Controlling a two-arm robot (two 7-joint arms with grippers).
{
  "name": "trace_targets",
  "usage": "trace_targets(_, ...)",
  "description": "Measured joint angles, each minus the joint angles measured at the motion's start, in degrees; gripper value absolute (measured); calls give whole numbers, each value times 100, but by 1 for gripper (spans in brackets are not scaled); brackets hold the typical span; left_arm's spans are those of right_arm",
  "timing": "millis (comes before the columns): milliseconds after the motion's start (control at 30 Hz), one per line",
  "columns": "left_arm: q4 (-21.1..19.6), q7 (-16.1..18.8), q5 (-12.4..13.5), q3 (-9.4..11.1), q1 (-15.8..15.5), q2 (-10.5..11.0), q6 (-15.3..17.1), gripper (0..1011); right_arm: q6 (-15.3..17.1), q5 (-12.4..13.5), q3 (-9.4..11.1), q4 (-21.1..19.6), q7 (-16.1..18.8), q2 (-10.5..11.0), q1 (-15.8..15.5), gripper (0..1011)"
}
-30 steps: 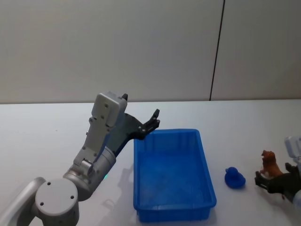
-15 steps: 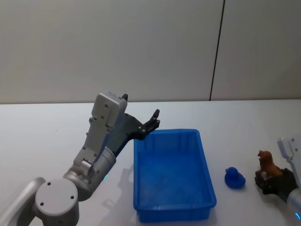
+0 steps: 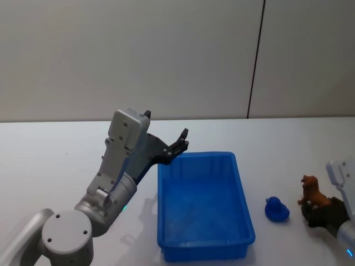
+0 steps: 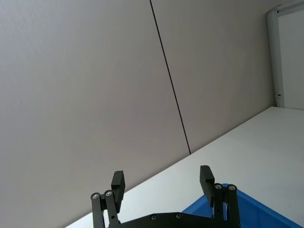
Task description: Pick up the two dolls from the table and place them into the box.
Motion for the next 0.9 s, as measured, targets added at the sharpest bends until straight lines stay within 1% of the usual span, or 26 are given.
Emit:
trace_targets(200,0,0,0,0,0,0,0,1001,-159,-17,19,-68,-34,0,0,446)
trace_targets(600,0,0,0,0,0,-1,0,1001,-653,-71,78,-418,-54,16,30,446)
trace_targets(733,0,0,0,0,0,-1,0,1001,-834,-72,88,-620,40,15,49,446)
trace_targets(900,0,0,0,0,0,0,0,1001,-964,-46,82,-819,198,-2,72,445)
